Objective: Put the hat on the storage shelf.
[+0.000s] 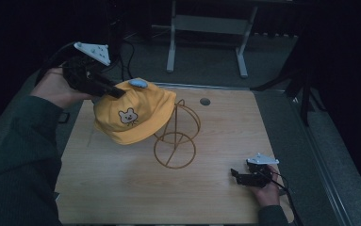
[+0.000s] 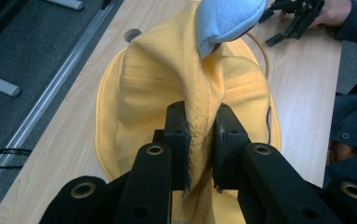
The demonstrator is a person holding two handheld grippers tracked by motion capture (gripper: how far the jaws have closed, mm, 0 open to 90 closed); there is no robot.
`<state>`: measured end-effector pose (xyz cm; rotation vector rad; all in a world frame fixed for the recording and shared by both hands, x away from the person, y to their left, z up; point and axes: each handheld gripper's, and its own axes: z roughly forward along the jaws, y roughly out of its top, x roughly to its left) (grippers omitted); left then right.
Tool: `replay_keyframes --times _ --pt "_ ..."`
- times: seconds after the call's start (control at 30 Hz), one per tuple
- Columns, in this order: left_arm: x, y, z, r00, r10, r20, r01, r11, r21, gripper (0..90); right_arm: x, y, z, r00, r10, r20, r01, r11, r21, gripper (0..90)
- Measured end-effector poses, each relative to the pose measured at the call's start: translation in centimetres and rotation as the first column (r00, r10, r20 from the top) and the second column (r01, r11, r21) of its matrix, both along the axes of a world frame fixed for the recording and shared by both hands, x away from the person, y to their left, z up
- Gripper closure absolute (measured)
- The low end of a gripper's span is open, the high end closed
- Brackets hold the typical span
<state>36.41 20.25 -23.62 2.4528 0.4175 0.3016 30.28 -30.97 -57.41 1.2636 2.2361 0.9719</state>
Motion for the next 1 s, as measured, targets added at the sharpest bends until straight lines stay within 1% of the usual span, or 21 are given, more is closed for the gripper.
replay_keyframes --times 0.17,0.3,0.37,0.43,0.53,0.63,0.8,0.83,0.87,0.93,1.0 --pt "0.2 -0.8 0.1 1.0 -0.003 -0.003 0.003 0.9999 0.013 78.7 0.0 0.0 0.0 1.0 0.0 0.0 0.0 1.0 0.0 18.3" --pt "0.3 -1.2 0.3 0.9999 -0.017 0.001 0.017 0.9996 0.023 78.8 0.0 0.0 0.0 1.0 0.0 0.0 0.0 1.0 0.001 18.3" --pt "0.3 -1.6 0.3 0.9998 -0.019 -0.002 0.019 0.9996 0.021 78.8 0.0 0.0 0.0 1.0 0.0 0.0 0.0 1.0 0.001 18.3" --pt "0.4 -1.9 0.3 0.9997 -0.026 -0.003 0.026 0.9992 0.03 78.8 0.0 0.0 0.0 1.0 -0.001 0.0 0.001 1.0 0.0 18.3" --pt "0.6 -2.4 0.4 0.9995 -0.031 -0.004 0.031 0.9991 0.028 78.8 0.0 0.0 0.0 1.0 -0.001 0.0 0.001 1.0 0.001 18.3" --pt "0.8 -2.8 0.5 0.9992 -0.039 -0.006 0.039 0.9985 0.039 78.8 0.0 0.0 0.0 1.0 -0.001 0.0 0.001 1.0 0.001 18.3" --pt "1.0 -3.8 0.7 0.9989 -0.047 -0.008 0.047 0.9981 0.039 78.7 0.0 0.0 0.0 1.0 0.0 -0.001 0.0 1.0 0.0 18.3" --pt "1.1 -4.0 0.8 0.9986 -0.052 -0.006 0.052 0.9975 0.047 78.7 0.0 0.0 0.0 1.0 0.0 0.0 0.0 1.0 0.0 18.3" --pt "1.2 -4.2 0.8 0.9986 -0.052 -0.009 0.052 0.9975 0.047 78.7 0.0 0.0 0.0 1.0 0.0 0.0 0.0 1.0 0.0 18.3" --pt "1.4 -4.6 0.8 0.9984 -0.056 -0.01 0.057 0.9964 0.064 78.6 0.0 0.0 0.0 1.0 0.0 0.0 0.0 1.0 0.001 18.3" --pt "1.5 -5.0 0.7 0.9987 -0.05 -0.012 0.05 0.9969 0.06 78.6 0.0 0.0 0.0 1.0 0.0 0.0 0.0 1.0 0.001 18.3"
